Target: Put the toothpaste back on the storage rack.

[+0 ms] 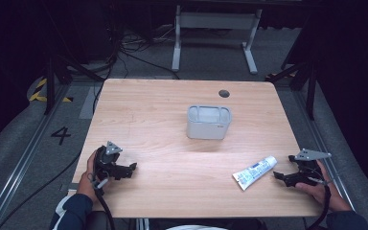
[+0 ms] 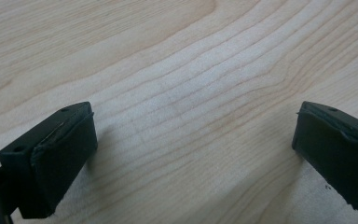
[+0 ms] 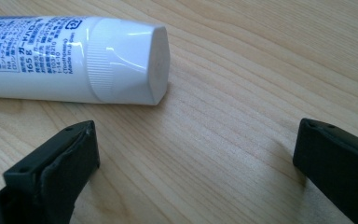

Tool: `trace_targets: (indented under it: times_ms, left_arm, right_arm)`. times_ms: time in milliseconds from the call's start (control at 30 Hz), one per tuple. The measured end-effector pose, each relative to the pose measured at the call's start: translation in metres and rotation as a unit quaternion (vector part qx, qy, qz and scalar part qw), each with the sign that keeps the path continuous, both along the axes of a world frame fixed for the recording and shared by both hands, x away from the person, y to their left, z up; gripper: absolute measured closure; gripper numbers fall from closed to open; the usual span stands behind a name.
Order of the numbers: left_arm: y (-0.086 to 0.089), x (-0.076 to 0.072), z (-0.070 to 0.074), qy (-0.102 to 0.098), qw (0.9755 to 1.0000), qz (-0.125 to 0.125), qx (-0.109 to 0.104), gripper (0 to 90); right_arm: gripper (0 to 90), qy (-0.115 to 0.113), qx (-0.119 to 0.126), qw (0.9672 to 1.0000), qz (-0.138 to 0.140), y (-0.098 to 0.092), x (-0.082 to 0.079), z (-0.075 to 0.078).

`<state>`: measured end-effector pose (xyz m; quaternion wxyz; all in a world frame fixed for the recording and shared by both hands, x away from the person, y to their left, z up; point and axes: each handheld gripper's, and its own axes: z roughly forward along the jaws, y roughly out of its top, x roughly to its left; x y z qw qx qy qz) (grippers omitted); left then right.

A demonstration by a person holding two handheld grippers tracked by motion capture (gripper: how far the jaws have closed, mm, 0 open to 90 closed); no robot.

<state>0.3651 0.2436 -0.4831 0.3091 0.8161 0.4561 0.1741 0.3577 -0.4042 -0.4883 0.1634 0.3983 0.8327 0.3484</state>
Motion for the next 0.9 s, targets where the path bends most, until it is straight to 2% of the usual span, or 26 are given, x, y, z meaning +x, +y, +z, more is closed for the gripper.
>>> trace_targets:
  times_ms: [267, 333, 433, 533, 600, 633, 700, 767, 833, 900]
  left_arm:
    - [-0.002, -0.001, -0.001, 0.0, 1.0, 0.005, -0.006, 0.2]
    - [-0.003, -0.002, -0.001, 0.001, 1.0, 0.004, -0.004, 0.3]
    - [-0.003, -0.002, 0.0, 0.002, 1.0, -0.004, -0.004, 0.3]
    - [-0.002, -0.004, 0.0, 0.002, 0.9999, -0.016, -0.001, 0.2]
    - [-0.001, -0.004, 0.0, 0.003, 0.9997, -0.025, -0.002, 0.3]
    - [0.001, -0.004, 0.0, -0.001, 0.9994, -0.034, 0.004, 0.3]
    - [0.001, -0.005, 0.0, 0.001, 0.9994, -0.036, -0.001, 0.3]
    - [0.001, -0.004, 0.0, -0.001, 0.9993, -0.038, 0.0, 0.2]
    - [0.001, -0.004, 0.0, 0.0, 0.9993, -0.038, -0.001, 0.1]
    - [0.001, -0.004, 0.0, 0.0, 0.9993, -0.038, -0.001, 0.1]
  right_arm:
    - [0.6, 0.003, -0.004, 1.0, 0.006, 0.0, 0.001, 0.001]
    - [0.7, 0.007, -0.01, 0.9998, 0.014, 0.0, 0.001, 0.002]
    - [0.7, 0.001, -0.021, 0.9995, 0.023, 0.0, 0.0, 0.004]
    - [1.7, -0.004, -0.046, 0.9984, 0.034, 0.002, -0.002, 0.007]
    - [8.1, 0.0, -0.05, 0.9978, 0.042, 0.003, -0.002, 0.01]
    - [8.1, 0.0, -0.05, 0.9978, 0.042, 0.003, -0.002, 0.01]
    - [25.9, -0.013, -0.058, 0.9966, 0.057, 0.004, -0.004, 0.015]
    - [12.9, -0.029, -0.06, 0.9955, 0.068, 0.005, -0.006, 0.021]
    - [21.4, -0.036, -0.056, 0.9945, 0.081, 0.005, -0.008, 0.028]
    - [15.1, -0.041, -0.058, 0.9931, 0.093, 0.007, -0.009, 0.033]
